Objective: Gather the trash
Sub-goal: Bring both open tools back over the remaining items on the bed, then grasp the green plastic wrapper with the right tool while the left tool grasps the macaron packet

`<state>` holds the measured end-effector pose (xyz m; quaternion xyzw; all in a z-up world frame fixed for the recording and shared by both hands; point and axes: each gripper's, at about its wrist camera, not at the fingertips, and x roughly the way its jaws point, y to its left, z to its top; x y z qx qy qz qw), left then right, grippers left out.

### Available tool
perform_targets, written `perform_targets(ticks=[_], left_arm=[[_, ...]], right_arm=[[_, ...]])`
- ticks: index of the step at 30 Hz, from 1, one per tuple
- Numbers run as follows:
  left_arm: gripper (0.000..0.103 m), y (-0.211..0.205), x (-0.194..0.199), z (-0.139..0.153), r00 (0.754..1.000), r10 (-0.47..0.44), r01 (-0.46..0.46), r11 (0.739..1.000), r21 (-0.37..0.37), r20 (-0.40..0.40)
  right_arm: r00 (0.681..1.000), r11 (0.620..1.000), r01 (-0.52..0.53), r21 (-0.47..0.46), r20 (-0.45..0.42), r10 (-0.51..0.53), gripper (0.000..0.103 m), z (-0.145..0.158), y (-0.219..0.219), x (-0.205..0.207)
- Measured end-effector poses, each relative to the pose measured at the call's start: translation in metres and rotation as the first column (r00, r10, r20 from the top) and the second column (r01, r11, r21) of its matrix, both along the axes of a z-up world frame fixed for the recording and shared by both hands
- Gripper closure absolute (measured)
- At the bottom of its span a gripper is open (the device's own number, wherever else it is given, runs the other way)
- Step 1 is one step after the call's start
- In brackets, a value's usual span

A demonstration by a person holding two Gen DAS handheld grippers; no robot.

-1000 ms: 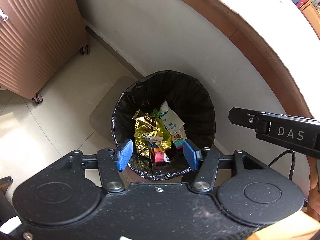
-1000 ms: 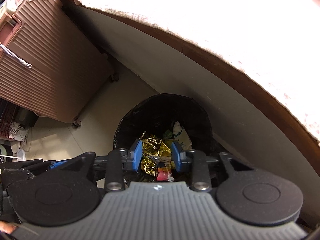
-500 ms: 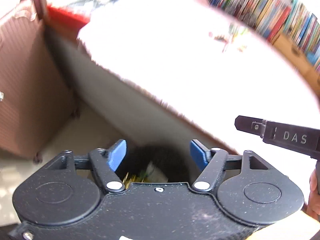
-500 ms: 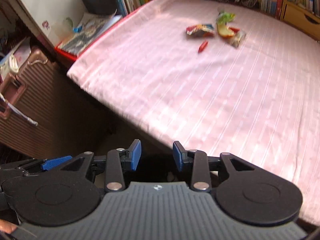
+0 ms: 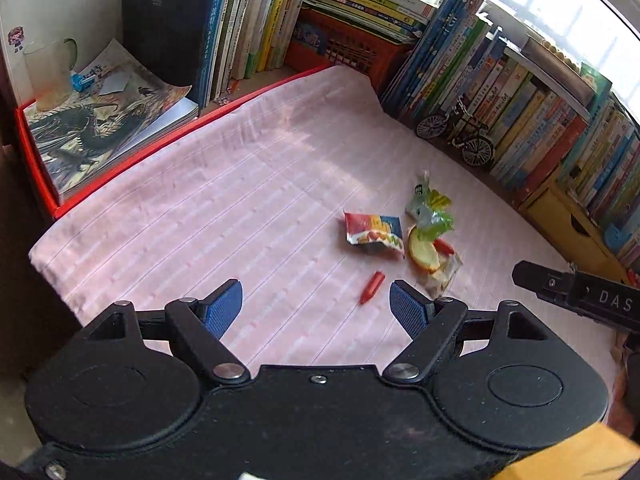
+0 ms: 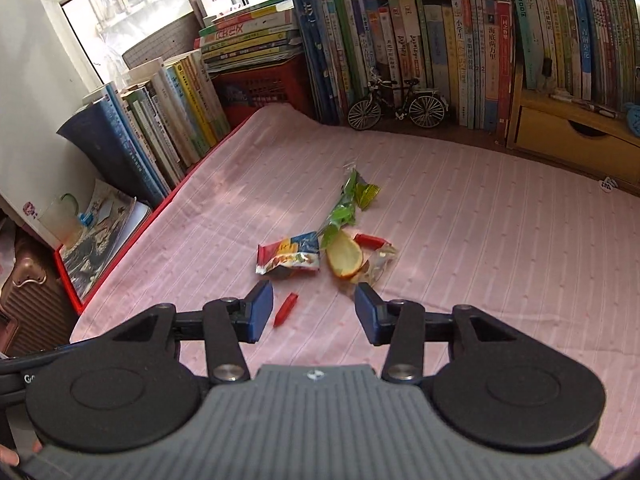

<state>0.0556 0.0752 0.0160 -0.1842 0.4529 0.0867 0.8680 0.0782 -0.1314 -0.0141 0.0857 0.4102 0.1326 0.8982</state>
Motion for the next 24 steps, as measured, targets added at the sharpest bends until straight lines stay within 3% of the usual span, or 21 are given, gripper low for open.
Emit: perform_targets(ticks=[6, 9, 12, 16, 20, 21, 22, 23, 24], left_arm=[[0.024, -0.014, 0.077, -0.04, 0.996, 0.073, -0.079, 0.992, -0.098, -0.059], [0.024, -0.022, 0.104, -0.061, 0.991, 0.089, -0.099, 0.99, -0.101, -0.1], [0.024, -0.032, 0.124, -0.083, 0.987, 0.099, -0.112, 0.988, -0.102, -0.127], [0.024, -0.033, 0.147, -0.111, 0.97, 0.172, -0.2, 0.966, -0.162, -0.171], [0.026, -0.035, 0.157, -0.13, 0.959, 0.203, -0.235, 0.96, -0.154, -0.197], [0.034, -0.037, 0.157, -0.129, 0.967, 0.193, -0.219, 0.964, -0.149, -0.168], [0.068, -0.038, 0.157, -0.128, 0.974, 0.175, -0.198, 0.966, -0.164, -0.146], [0.084, -0.038, 0.155, -0.125, 0.981, 0.156, -0.178, 0.96, -0.216, -0.114], [0.087, -0.036, 0.153, -0.125, 0.983, 0.16, -0.179, 0.95, -0.256, -0.094]], right_arm=[[1.0, 1.0, 0.0, 0.019, -0.028, 0.0, 0.041, -0.018, -0.026, 0.069], [0.999, 1.0, 0.002, 0.031, -0.037, -0.001, 0.041, -0.03, -0.037, 0.087], [0.999, 0.999, 0.0, 0.039, -0.044, 0.002, 0.041, -0.041, -0.045, 0.1], [0.998, 0.998, 0.004, 0.062, -0.07, 0.0, 0.041, -0.055, -0.054, 0.118], [0.995, 0.996, 0.008, 0.086, -0.1, 0.001, 0.041, -0.067, -0.057, 0.136], [0.994, 0.995, 0.009, 0.1, -0.111, 0.002, 0.041, -0.071, -0.057, 0.141], [0.993, 0.994, 0.009, 0.112, -0.12, 0.005, 0.041, -0.074, -0.055, 0.146], [0.992, 0.992, 0.009, 0.122, -0.128, 0.007, 0.041, -0.077, -0.053, 0.15], [0.991, 0.991, 0.009, 0.135, -0.135, 0.01, 0.041, -0.08, -0.05, 0.153]])
